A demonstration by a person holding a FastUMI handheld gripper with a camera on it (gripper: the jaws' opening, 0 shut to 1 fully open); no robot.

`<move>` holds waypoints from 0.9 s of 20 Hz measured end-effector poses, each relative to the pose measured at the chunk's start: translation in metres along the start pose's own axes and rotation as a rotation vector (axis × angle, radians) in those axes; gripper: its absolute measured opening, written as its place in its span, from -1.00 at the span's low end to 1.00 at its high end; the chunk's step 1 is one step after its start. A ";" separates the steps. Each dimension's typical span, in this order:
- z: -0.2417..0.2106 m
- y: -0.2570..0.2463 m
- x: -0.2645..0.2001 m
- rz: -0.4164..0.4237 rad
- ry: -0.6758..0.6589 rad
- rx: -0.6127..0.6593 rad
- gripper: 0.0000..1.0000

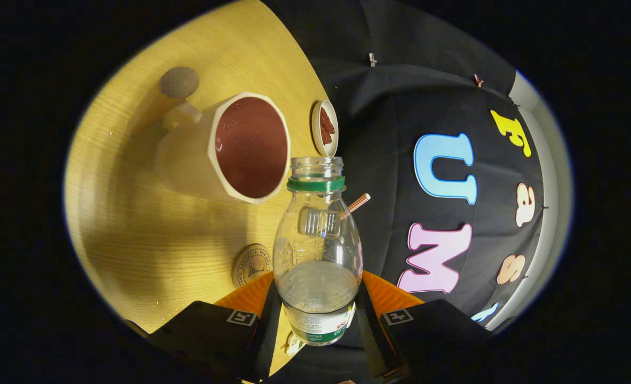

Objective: Take the bottle from table, then pour the juice into the cup, finally place the bottle on the coaster

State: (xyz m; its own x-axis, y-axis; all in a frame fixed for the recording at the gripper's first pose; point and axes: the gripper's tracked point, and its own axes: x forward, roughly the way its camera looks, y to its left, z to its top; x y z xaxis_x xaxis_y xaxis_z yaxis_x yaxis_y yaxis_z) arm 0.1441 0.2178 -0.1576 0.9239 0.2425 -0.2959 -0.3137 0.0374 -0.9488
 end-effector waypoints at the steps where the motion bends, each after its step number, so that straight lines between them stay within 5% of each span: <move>1: 0.000 0.000 0.001 0.003 0.000 -0.011 0.39; 18: 0.001 -0.003 0.014 0.018 -0.025 -0.160 0.40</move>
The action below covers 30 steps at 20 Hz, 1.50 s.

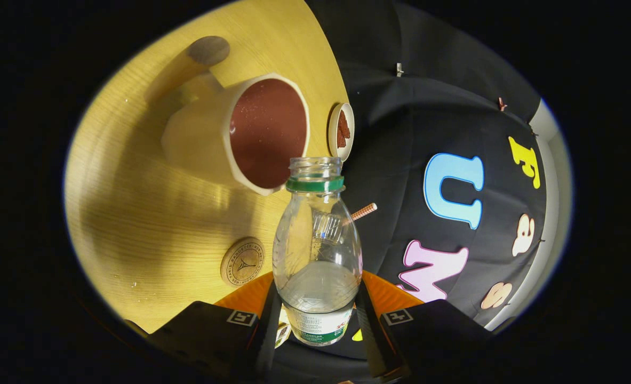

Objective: Take the bottle from table, then pour the juice into the cup, finally place the bottle on the coaster

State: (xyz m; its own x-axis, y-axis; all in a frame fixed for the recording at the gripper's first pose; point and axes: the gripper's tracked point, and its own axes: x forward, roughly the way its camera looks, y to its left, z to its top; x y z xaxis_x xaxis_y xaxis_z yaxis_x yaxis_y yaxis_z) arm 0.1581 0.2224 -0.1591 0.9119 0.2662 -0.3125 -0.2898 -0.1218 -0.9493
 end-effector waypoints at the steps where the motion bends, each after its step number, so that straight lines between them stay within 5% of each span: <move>1: 0.001 -0.001 -0.001 -0.001 -0.005 -0.007 0.40; 30: 0.008 -0.011 0.009 -0.018 -0.075 -0.220 0.40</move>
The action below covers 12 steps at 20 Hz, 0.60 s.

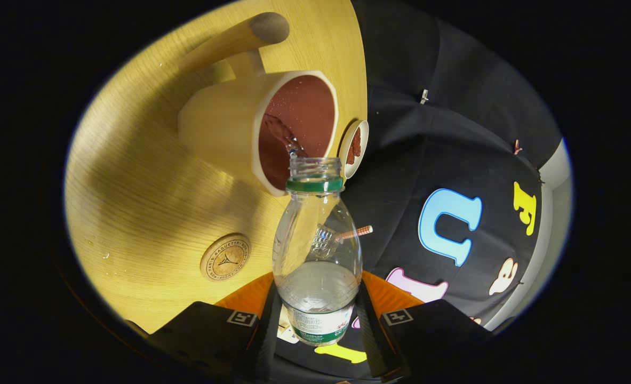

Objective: Take the bottle from table, then pour the juice into the cup, finally place the bottle on the coaster

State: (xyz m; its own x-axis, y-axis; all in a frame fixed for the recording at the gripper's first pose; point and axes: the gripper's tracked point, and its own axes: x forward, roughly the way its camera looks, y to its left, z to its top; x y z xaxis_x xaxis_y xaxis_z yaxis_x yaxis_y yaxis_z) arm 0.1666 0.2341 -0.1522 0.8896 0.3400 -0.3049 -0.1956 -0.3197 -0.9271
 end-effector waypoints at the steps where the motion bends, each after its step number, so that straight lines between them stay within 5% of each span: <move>1: 0.000 0.000 0.002 0.001 0.001 -0.008 0.39; 12: 0.004 -0.013 0.006 -0.011 -0.032 -0.115 0.39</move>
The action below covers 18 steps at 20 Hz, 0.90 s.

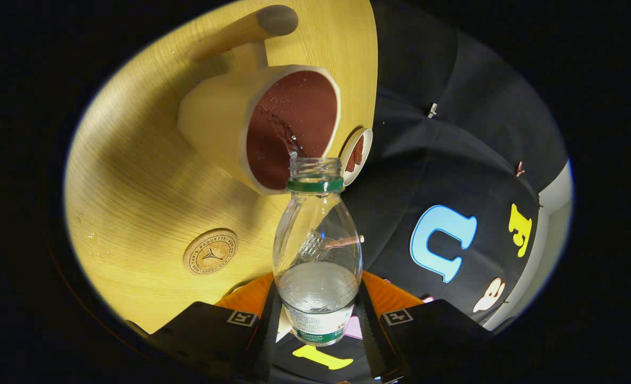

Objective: Take the bottle from table, then pour the juice into the cup, finally place the bottle on the coaster

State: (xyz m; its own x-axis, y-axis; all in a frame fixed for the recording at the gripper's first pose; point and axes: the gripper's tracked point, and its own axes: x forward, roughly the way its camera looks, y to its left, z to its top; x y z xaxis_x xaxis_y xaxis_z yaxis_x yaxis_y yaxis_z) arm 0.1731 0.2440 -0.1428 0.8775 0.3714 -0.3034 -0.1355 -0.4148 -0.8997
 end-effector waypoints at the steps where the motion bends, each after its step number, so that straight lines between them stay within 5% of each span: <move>1: 0.001 -0.001 0.000 0.000 -0.003 -0.008 0.39; 18: 0.010 -0.020 0.000 -0.003 -0.064 -0.180 0.39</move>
State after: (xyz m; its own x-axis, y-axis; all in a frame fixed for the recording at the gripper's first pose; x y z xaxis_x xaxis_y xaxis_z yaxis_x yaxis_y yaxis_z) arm 0.1711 0.2606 -0.1276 0.8460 0.4228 -0.3249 -0.0432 -0.5530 -0.8321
